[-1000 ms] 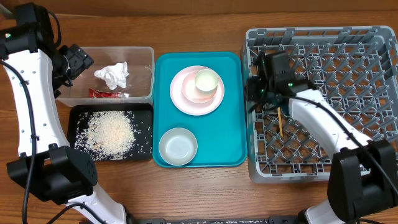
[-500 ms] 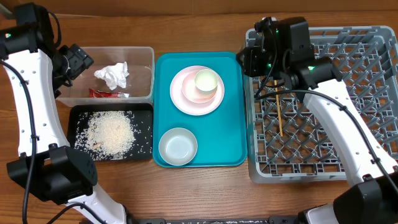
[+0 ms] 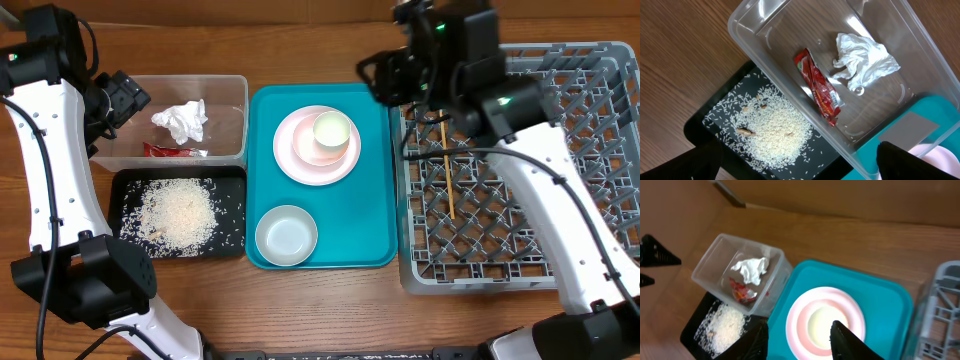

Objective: Sort waste into correct bins and load items into the dishwasher
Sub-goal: 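Move the right gripper over the white cup on the pink plate, then close the right gripper on the rim of the white cup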

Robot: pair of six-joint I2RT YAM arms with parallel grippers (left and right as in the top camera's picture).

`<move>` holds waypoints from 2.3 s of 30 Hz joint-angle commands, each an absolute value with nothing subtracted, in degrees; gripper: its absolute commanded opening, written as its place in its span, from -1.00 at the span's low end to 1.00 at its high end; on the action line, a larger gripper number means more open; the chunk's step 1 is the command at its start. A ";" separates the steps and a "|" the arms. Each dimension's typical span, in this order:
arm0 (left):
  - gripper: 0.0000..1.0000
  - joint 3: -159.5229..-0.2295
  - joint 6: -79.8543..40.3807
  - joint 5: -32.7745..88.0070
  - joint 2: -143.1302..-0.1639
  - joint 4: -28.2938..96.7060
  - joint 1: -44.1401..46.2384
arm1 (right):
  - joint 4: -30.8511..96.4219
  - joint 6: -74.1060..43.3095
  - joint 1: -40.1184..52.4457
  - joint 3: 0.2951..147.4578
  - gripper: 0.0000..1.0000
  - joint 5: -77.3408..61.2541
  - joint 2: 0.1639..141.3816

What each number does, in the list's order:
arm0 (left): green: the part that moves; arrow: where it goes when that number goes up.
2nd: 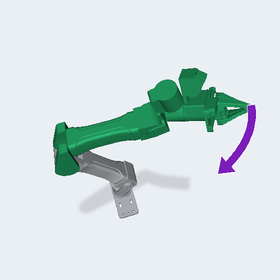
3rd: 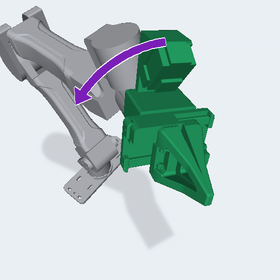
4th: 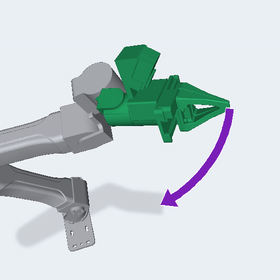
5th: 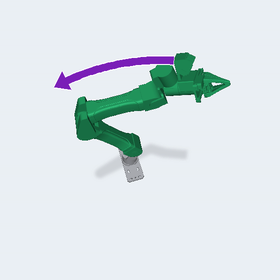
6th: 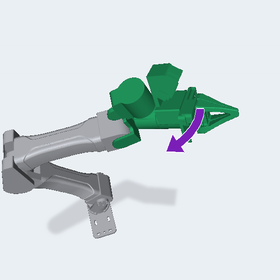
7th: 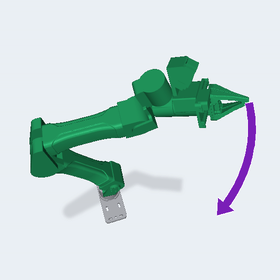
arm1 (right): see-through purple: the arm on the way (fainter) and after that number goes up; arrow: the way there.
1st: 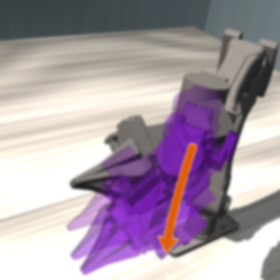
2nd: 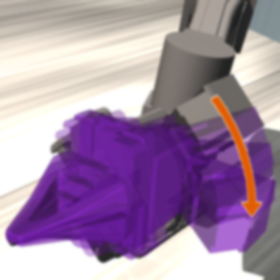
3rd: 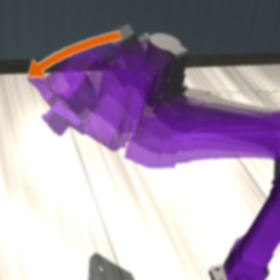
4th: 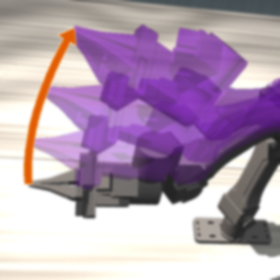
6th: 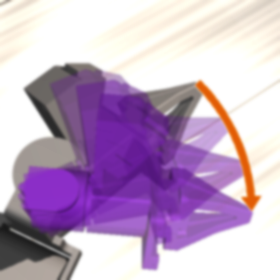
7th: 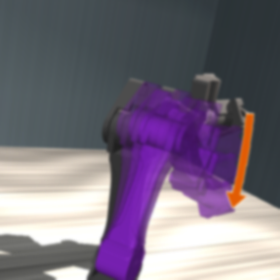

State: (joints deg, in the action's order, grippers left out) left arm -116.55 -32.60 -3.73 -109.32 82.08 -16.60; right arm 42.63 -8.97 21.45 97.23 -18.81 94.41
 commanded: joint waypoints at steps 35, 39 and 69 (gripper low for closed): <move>1.00 -116.84 -31.90 -4.49 -109.08 82.02 -16.47 | 41.74 -5.76 38.72 98.19 -0.42 11.44 119.81; 1.00 -116.84 -31.90 -4.49 -109.08 82.02 -16.47 | 41.69 -5.76 38.72 98.21 -0.43 11.55 119.81; 1.00 -116.84 -31.90 -4.47 -109.08 82.02 -16.47 | 45.56 -5.78 38.57 97.89 -0.78 11.53 119.81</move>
State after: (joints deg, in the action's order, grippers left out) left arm -116.55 -32.60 -3.73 -109.32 82.08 -16.60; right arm 45.71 -5.45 38.94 97.23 10.92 119.81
